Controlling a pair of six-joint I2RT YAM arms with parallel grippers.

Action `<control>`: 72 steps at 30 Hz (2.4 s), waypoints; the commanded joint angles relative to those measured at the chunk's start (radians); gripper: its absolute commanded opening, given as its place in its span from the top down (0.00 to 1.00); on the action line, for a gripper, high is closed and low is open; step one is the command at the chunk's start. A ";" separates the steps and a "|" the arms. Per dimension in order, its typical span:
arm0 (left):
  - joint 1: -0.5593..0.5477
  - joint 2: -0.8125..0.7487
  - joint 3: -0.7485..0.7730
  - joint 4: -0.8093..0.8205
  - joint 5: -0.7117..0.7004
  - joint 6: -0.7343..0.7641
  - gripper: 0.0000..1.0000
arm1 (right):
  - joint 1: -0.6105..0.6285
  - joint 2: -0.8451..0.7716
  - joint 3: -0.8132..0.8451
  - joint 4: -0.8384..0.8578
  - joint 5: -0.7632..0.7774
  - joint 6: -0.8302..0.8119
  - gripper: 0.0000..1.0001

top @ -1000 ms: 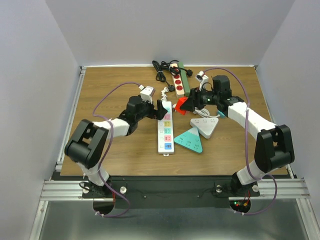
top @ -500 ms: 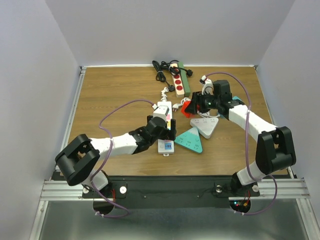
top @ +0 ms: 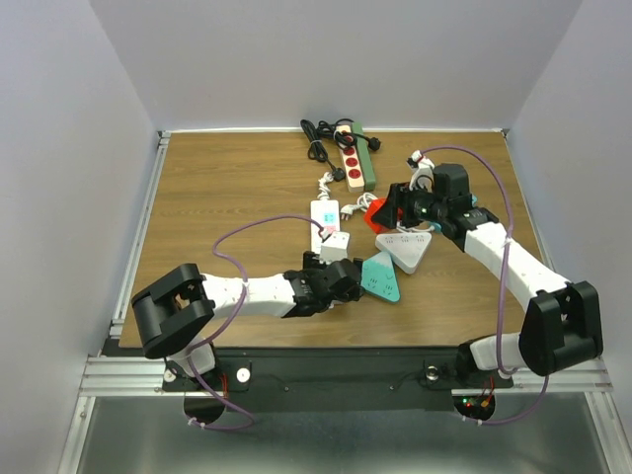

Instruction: Insert the plug

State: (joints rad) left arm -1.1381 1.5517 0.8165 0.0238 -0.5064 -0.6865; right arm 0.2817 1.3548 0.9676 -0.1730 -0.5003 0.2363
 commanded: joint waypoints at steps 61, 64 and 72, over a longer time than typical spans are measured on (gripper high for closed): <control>0.123 -0.333 -0.231 -0.344 -0.078 -0.229 0.01 | 0.223 0.242 0.212 0.056 -0.072 -0.137 1.00; 0.132 -0.438 -0.249 -0.329 -0.040 -0.225 0.01 | 0.252 0.303 0.261 0.056 -0.050 -0.160 1.00; 0.368 -0.807 -0.312 -0.256 0.044 -0.107 0.01 | 0.307 0.424 0.368 0.056 -0.017 -0.226 1.00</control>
State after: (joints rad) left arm -0.8936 0.8619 0.5262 -0.2783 -0.4915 -0.8795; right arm 0.5728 1.7542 1.2602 -0.1711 -0.5301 0.0551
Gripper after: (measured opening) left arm 0.986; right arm 0.677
